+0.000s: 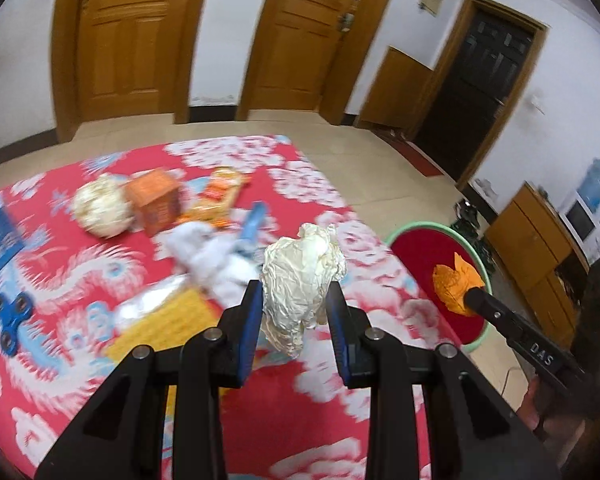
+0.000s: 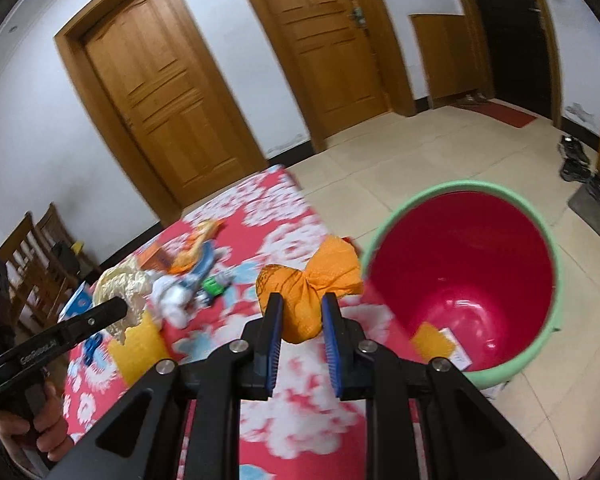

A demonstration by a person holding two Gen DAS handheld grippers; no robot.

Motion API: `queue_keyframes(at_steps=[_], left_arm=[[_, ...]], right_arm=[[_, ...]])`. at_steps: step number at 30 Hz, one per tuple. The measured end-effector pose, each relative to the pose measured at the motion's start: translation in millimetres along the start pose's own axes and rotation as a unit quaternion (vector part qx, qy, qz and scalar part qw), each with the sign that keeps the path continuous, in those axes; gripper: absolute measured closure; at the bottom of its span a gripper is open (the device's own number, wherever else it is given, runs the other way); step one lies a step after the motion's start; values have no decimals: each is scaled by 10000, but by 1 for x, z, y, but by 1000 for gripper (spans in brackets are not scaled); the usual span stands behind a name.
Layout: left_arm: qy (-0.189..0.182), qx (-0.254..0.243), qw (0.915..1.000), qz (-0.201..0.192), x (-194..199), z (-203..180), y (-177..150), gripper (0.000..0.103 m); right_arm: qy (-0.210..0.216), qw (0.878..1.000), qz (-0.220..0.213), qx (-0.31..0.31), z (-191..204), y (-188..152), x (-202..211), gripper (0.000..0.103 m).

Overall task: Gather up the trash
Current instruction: 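Carry the orange bundle over the red bucket and open the right tool, then lower the white paper into the red bucket and open the left tool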

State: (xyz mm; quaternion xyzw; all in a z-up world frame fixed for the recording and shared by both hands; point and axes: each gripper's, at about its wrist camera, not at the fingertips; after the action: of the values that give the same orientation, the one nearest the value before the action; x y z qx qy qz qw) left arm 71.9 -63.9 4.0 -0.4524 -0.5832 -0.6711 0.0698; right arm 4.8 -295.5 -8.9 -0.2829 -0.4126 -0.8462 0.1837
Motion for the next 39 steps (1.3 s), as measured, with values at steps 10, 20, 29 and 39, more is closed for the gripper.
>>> queue_keyframes(at_steps=[10, 20, 29, 39], left_arm=[[-410, -697, 9966, 136, -43, -76, 33, 71], [-680, -1049, 9911, 457, -89, -122, 42, 71], [-837, -1342, 9850, 683, -118, -151, 45, 71], [-747, -1517, 9828, 736, -126, -170, 44, 59]], right_arm=[[-447, 9977, -216, -465, -58, 22, 6, 81], [-689, 9936, -231, -860, -104, 36, 1, 80], [-789, 9906, -188, -1100, -131, 43, -5, 77], [-779, 9887, -264, -1250, -141, 45, 1, 65]])
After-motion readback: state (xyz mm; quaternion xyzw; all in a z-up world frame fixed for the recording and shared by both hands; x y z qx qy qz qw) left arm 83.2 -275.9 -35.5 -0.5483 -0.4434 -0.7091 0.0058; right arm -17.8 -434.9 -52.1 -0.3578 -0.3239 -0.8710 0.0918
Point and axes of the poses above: each gripper's, at about its wrist camera, not at the fingertips, and x roughly against the way its jaws point, z to its left, y to its top, and after that the axes turned 15 degrees about -x, right-handed
